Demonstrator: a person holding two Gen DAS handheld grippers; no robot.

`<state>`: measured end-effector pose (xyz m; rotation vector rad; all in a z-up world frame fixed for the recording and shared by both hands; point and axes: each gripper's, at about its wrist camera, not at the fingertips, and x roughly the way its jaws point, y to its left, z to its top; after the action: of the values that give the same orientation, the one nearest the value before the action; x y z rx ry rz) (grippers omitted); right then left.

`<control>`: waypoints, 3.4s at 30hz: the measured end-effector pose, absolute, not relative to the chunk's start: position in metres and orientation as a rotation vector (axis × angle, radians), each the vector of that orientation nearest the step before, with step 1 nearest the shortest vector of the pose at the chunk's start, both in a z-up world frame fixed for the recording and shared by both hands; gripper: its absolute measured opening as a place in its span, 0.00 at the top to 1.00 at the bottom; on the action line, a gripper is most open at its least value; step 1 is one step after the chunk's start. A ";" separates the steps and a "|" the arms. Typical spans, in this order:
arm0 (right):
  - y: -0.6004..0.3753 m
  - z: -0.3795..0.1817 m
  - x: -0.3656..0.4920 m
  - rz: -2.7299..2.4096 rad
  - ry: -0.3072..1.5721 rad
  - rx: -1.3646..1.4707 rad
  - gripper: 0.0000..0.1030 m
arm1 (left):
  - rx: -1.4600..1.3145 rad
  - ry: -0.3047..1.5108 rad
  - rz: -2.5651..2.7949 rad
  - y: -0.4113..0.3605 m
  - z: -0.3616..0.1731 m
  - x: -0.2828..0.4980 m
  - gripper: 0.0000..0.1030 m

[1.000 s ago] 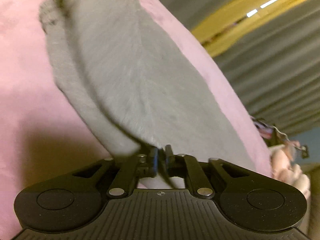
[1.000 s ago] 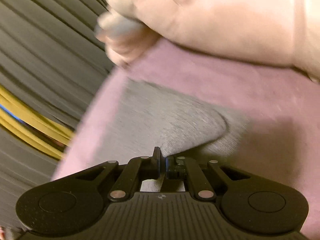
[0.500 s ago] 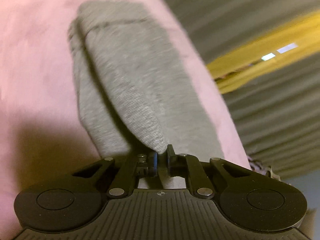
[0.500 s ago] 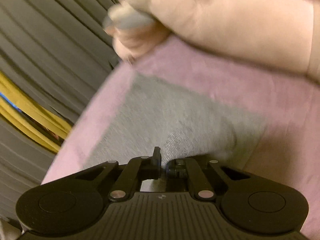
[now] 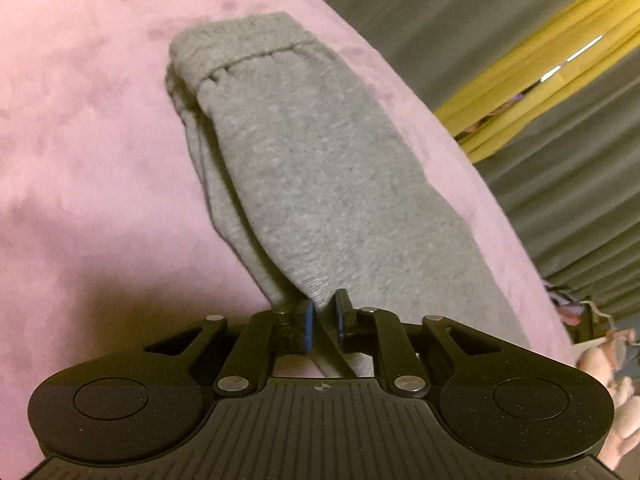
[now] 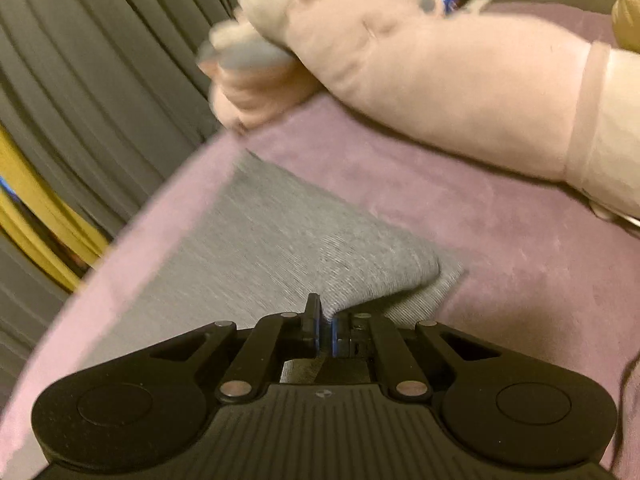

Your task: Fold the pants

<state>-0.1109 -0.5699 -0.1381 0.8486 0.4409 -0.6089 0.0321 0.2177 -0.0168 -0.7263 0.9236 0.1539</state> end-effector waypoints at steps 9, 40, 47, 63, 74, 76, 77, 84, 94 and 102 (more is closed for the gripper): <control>-0.547 -0.110 -0.128 -0.826 0.450 0.515 0.56 | -0.651 0.778 0.340 0.238 0.004 0.032 0.28; -0.599 -0.195 -0.195 -0.587 0.355 1.278 0.25 | -0.335 0.852 0.130 0.067 -0.009 0.030 0.06; -0.621 -0.209 -0.189 -0.533 0.347 1.298 0.47 | -0.401 0.817 0.186 0.063 -0.019 0.033 0.05; -0.635 -0.219 -0.177 -0.393 0.298 1.315 0.66 | -0.300 0.874 0.132 0.039 -0.034 0.050 0.05; -0.629 -0.188 -0.166 -0.504 0.401 1.161 0.90 | -0.315 0.865 0.136 0.044 -0.032 0.048 0.05; -0.618 -0.161 -0.161 -0.520 0.409 1.032 0.91 | -0.324 0.861 0.130 0.045 -0.031 0.046 0.05; -0.606 -0.140 -0.154 -0.520 0.407 0.919 0.92 | -0.331 0.858 0.126 0.047 -0.030 0.045 0.05; -0.448 -0.013 -0.085 -0.116 0.365 0.272 0.92 | -0.395 0.813 0.140 0.060 -0.020 0.030 0.05; -0.286 -0.073 -0.064 0.329 0.582 0.161 0.49 | -0.468 0.777 0.080 0.075 -0.013 0.017 0.04; -0.382 -0.094 -0.087 0.119 0.589 0.621 0.22 | -0.492 0.911 -0.205 0.040 -0.008 0.039 0.04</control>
<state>-0.0865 -0.3816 -0.0940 0.6208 0.5887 0.1187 0.0392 0.0397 -0.0085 -0.4921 0.9110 -0.2055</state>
